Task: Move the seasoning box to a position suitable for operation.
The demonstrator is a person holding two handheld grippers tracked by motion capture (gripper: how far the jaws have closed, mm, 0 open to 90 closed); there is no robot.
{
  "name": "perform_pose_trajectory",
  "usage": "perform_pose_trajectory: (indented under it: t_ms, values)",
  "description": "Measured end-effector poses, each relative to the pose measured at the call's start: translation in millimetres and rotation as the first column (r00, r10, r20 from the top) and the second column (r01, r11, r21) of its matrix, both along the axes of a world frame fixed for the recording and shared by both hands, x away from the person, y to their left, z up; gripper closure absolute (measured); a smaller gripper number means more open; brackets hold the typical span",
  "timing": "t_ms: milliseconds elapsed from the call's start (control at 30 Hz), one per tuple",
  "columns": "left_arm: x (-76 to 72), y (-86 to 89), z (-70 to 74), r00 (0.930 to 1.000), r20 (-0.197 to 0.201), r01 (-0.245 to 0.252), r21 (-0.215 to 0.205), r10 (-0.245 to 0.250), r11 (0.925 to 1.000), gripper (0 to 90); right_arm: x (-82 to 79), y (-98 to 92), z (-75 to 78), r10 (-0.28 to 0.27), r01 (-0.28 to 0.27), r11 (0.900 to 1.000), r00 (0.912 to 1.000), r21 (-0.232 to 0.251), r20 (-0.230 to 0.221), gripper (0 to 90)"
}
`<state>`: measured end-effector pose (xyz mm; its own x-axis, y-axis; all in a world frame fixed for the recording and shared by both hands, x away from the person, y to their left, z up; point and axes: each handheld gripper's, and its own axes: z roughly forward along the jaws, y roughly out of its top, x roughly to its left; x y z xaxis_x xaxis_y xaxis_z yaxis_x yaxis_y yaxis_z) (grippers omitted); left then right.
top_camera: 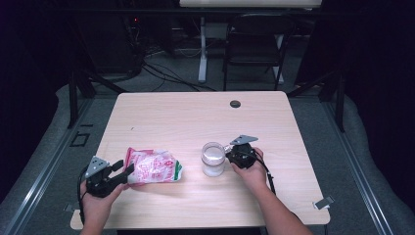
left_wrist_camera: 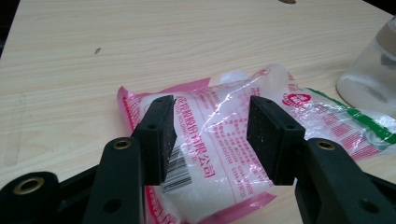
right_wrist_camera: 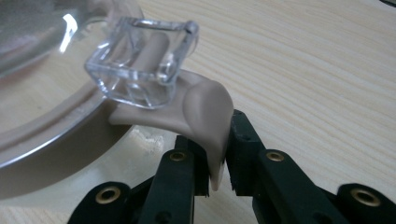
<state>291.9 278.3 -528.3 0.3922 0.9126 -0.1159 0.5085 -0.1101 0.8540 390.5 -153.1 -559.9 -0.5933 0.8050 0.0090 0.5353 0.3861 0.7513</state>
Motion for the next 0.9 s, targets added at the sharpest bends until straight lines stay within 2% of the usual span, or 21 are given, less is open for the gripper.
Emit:
perform_pose_trajectory:
  t_ms: [100, 267, 500, 633, 700, 800, 900]
  values:
    - [3.2, -7.3, 0.4, 0.9997, 0.009, 0.021, 0.005, -0.021, 0.9998, 51.8, -5.8, -0.5, 0.6, -0.003, 0.003, 1.000, 1.0000, -0.004, -0.007, 80.3]
    - [8.7, -19.4, 2.9, 0.9977, 0.003, 0.068, 0.010, -0.068, 0.9976, 51.8, -17.2, 1.9, 0.6, 0.006, -0.006, 1.000, 1.0000, -0.009, -0.004, 80.3]
    - [16.0, -37.0, 5.7, 0.9912, 0.019, 0.131, 0.017, -0.131, 0.9913, 51.8, -33.9, 6.4, 1.3, 0.035, -0.035, 0.999, 0.9994, -0.022, -0.006, 80.0]
    - [19.5, -45.2, 5.5, 0.9866, 0.008, 0.162, 0.028, -0.163, 0.9863, 51.8, -40.7, 8.3, 1.7, 0.046, -0.046, 0.998, 0.9989, -0.036, 0.000, 79.9]
    - [19.5, -47.9, 5.6, 0.9848, 0.007, 0.173, 0.046, -0.174, 0.9838, 51.9, -43.3, 8.2, 1.4, 0.045, -0.046, 0.999, 0.9990, -0.024, -0.003, 79.2]
    - [20.8, -49.9, 6.8, 0.9831, 0.010, 0.182, 0.047, -0.183, 0.9822, 54.0, -44.9, 5.5, 1.5, 0.054, -0.054, 0.999, 0.9985, -0.004, -0.012, 77.3]
    - [22.1, -53.1, 8.8, 0.9827, 0.012, 0.184, 0.040, -0.185, 0.9821, 55.1, -46.8, 2.0, 2.6, 0.061, -0.060, 0.998, 0.9979, 0.025, -0.023, 71.6]
